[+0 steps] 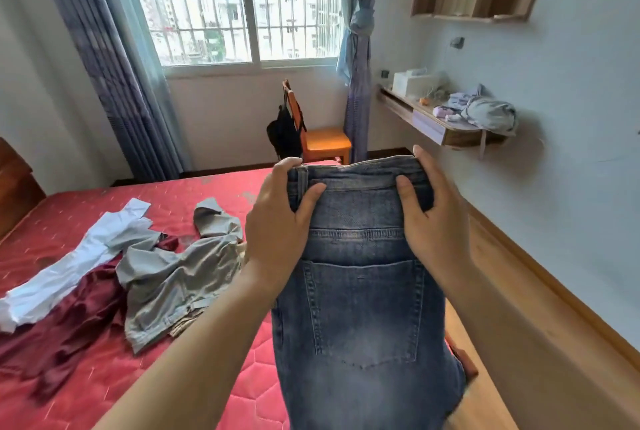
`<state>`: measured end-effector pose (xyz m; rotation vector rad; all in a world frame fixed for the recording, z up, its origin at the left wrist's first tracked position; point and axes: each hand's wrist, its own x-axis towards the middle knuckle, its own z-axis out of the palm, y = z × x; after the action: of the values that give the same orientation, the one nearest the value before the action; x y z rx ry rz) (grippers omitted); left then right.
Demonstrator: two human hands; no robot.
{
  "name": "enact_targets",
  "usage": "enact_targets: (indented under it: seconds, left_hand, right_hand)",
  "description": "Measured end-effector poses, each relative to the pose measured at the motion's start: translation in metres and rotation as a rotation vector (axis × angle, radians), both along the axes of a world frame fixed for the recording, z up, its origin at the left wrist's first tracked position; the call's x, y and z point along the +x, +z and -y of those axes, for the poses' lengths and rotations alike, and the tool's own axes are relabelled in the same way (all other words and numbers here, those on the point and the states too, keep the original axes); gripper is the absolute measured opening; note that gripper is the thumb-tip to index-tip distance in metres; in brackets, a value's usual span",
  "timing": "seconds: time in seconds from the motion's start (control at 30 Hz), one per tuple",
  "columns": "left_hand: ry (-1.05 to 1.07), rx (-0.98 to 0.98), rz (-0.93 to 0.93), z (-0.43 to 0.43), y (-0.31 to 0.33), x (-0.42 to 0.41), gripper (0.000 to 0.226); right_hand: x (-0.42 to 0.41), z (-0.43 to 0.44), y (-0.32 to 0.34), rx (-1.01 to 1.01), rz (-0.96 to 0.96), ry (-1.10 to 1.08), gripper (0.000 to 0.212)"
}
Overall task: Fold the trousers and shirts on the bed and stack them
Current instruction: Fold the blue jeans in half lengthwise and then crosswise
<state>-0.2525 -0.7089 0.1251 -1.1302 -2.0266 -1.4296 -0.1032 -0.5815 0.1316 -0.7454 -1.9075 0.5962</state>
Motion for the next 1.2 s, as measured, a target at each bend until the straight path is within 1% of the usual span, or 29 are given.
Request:
enact_targets:
  seconds: [0.1, 0.23, 0.33, 0.43, 0.5, 0.6, 0.67, 0.77, 0.87, 1.07, 1.2]
  left_hand:
    - [-0.039, -0.047, 0.046, -0.034, -0.028, -0.016, 0.036]
    - [-0.147, -0.092, 0.105, -0.092, -0.068, -0.053, 0.033]
    - [-0.181, -0.136, 0.131, -0.151, -0.085, -0.102, 0.031]
    - [-0.181, -0.163, 0.149, -0.225, -0.087, -0.169, 0.032]
    - [-0.163, -0.27, 0.193, -0.273, -0.098, -0.214, 0.045]
    - [-0.079, -0.608, 0.287, -0.31, -0.152, -0.253, 0.069]
    - [-0.099, -0.778, 0.301, -0.308, -0.205, -0.253, 0.071]
    - [-0.168, -0.925, 0.306, -0.289, -0.287, -0.236, 0.069]
    - [-0.135, -1.05, 0.429, -0.269, -0.352, -0.216, 0.061]
    - [-0.015, -1.16, 0.568, -0.237, -0.454, -0.166, 0.047]
    - [0.05, -1.201, 0.663, -0.222, -0.512, -0.134, 0.039]
  right_hand:
    - [-0.01, -0.03, -0.024, -0.015, 0.07, -0.051, 0.045]
    - [-0.039, -0.084, -0.062, -0.028, 0.106, -0.081, 0.045]
    - [-0.089, -0.142, -0.075, -0.077, 0.137, -0.082, 0.045]
    - [-0.161, -0.221, -0.077, -0.077, 0.203, -0.082, 0.049]
    - [-0.202, -0.272, -0.092, -0.112, 0.284, -0.058, 0.057]
    - [-0.23, -0.316, -0.152, -0.236, 0.46, -0.025, 0.069]
    - [-0.229, -0.32, -0.206, -0.326, 0.529, 0.062, 0.071]
    - [-0.215, -0.314, -0.285, -0.392, 0.626, 0.157, 0.068]
    - [-0.196, -0.303, -0.357, -0.486, 0.708, 0.208, 0.062]
    - [-0.161, -0.273, -0.474, -0.58, 0.84, 0.394, 0.054]
    - [-0.139, -0.257, -0.531, -0.577, 0.905, 0.417, 0.048]
